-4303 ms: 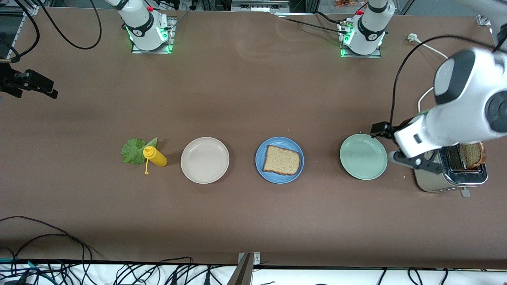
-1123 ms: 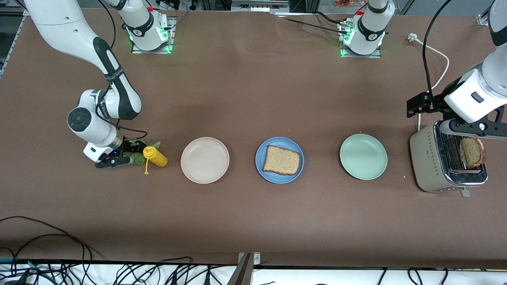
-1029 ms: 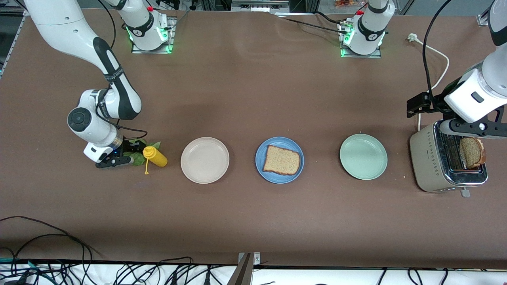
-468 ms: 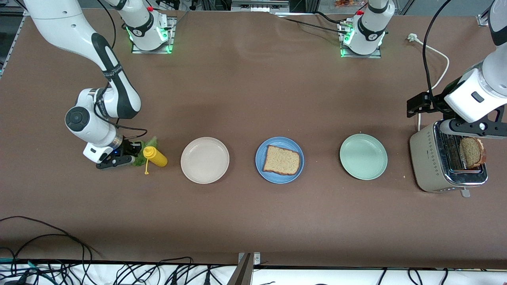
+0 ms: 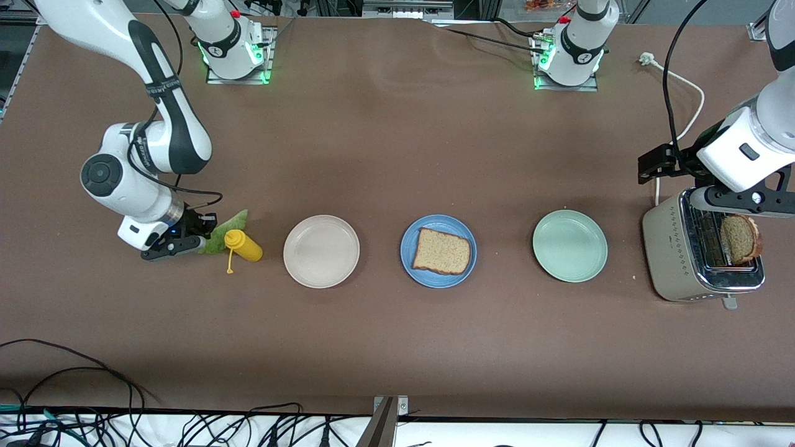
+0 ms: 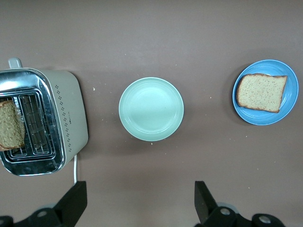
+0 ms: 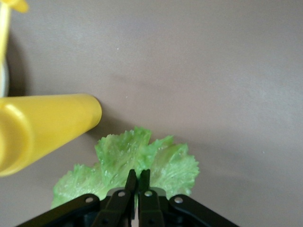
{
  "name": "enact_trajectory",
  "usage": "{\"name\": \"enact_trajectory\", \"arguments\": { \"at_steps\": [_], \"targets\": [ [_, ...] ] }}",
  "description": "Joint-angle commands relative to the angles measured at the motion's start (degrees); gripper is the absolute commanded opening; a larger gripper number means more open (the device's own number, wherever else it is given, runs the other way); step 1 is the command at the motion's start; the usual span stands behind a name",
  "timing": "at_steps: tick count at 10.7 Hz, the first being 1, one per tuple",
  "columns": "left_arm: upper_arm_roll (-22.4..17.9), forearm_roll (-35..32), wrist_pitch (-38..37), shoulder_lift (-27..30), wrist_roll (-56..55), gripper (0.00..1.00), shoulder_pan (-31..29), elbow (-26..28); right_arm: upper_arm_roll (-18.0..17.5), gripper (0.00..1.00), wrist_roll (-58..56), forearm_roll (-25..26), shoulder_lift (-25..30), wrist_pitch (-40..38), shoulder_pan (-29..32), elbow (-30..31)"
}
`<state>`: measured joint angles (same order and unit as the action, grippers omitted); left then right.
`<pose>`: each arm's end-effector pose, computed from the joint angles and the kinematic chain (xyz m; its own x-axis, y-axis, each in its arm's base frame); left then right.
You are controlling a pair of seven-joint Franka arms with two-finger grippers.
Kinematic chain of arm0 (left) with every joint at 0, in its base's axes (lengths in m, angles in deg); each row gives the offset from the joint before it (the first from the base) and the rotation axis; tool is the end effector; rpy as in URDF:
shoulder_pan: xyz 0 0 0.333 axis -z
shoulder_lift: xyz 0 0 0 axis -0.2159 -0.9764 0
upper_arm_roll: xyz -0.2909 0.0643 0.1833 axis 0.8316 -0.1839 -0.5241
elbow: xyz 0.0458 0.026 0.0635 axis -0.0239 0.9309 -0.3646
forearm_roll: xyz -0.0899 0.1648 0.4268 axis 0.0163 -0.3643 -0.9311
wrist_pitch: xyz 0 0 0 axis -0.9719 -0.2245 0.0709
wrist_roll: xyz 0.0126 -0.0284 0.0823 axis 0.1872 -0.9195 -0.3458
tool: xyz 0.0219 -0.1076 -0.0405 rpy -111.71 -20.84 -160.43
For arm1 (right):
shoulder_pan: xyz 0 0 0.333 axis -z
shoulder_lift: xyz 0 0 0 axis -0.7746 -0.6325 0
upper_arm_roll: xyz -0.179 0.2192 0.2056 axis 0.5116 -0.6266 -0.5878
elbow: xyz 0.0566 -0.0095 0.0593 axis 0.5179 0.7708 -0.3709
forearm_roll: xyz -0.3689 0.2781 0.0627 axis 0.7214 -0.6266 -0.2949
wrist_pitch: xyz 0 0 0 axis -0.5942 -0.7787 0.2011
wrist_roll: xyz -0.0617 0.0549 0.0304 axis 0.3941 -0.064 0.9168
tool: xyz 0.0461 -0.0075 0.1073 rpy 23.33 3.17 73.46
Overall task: Make sandwich in blue plate with both arms
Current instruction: 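Grasp the lettuce leaf with the right gripper and lift it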
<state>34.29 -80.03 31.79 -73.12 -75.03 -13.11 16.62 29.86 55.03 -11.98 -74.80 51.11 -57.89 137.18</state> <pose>0.6915 -0.0803 0.6349 0.9909 -0.0846 -0.1050 -0.0856 -0.9963 -0.0051 0.6610 0.0533 0.2342 0.9588 0.2836 0.0136 0.2836 -0.9589 0.0038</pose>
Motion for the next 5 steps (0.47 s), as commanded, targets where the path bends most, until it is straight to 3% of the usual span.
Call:
{"name": "enact_trajectory", "arguments": {
  "at_steps": [1,5],
  "targets": [
    [0.2,-0.8,-1.1,0.4,-0.3,1.0,-0.1,-0.6,-1.2,0.0,-1.1,-0.8,5.8,-6.8,0.2,0.6],
    [0.2,-0.8,-1.1,0.4,-0.3,1.0,-0.1,-0.6,-2.1,0.0,-1.1,-0.7,12.3,-16.2,0.3,0.1]
  ]
}}
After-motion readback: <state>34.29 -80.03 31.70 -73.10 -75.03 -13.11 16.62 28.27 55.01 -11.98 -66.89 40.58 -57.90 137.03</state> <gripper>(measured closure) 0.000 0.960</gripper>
